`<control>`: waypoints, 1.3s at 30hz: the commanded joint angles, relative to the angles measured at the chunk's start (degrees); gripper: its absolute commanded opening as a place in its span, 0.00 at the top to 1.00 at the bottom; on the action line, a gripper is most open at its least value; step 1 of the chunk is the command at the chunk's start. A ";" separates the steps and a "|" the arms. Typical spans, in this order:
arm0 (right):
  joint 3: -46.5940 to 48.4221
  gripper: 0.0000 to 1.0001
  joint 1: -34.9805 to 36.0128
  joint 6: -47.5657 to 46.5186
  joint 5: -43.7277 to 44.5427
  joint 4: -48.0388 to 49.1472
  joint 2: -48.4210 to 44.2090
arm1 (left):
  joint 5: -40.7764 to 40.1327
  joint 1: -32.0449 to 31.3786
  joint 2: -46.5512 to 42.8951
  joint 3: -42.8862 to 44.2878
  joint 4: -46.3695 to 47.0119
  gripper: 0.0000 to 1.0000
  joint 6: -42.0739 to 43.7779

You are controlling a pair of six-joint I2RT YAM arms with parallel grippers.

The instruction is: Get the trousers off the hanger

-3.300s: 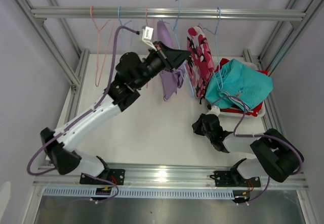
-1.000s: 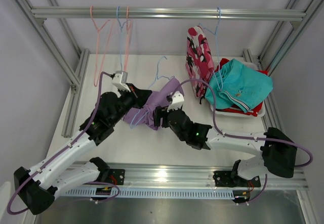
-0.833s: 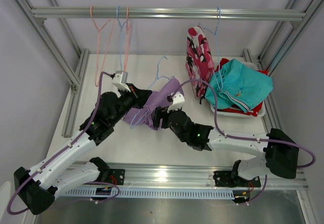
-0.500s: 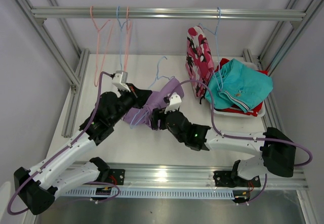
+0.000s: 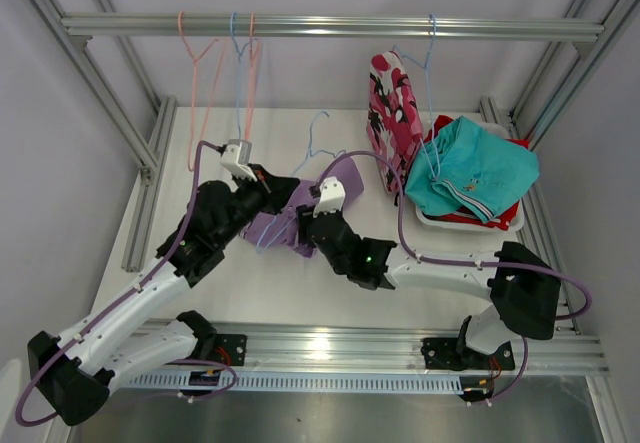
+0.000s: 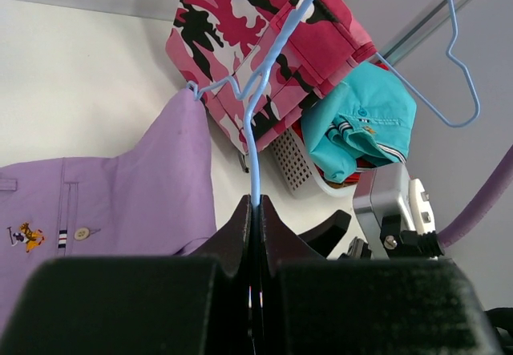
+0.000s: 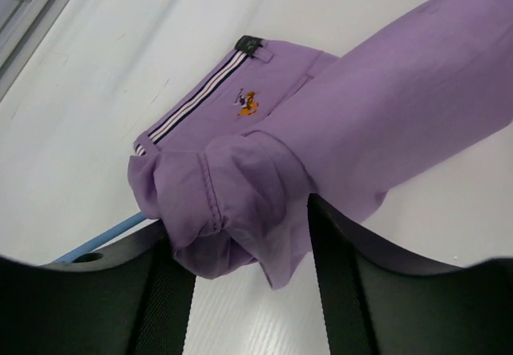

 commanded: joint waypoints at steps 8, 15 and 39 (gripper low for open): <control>-0.22 0.85 -4.53 -0.77 5.33 0.33 -2.51 | 1.91 1.72 -0.33 3.00 2.64 0.99 -0.68; 0.75 1.00 -6.99 -1.92 4.28 -1.69 -3.38 | 3.93 3.22 -0.86 3.08 2.64 0.99 -1.39; 15.43 1.00 -4.45 -8.60 7.79 -22.52 -15.51 | 4.20 6.21 0.28 3.00 2.29 0.99 -2.35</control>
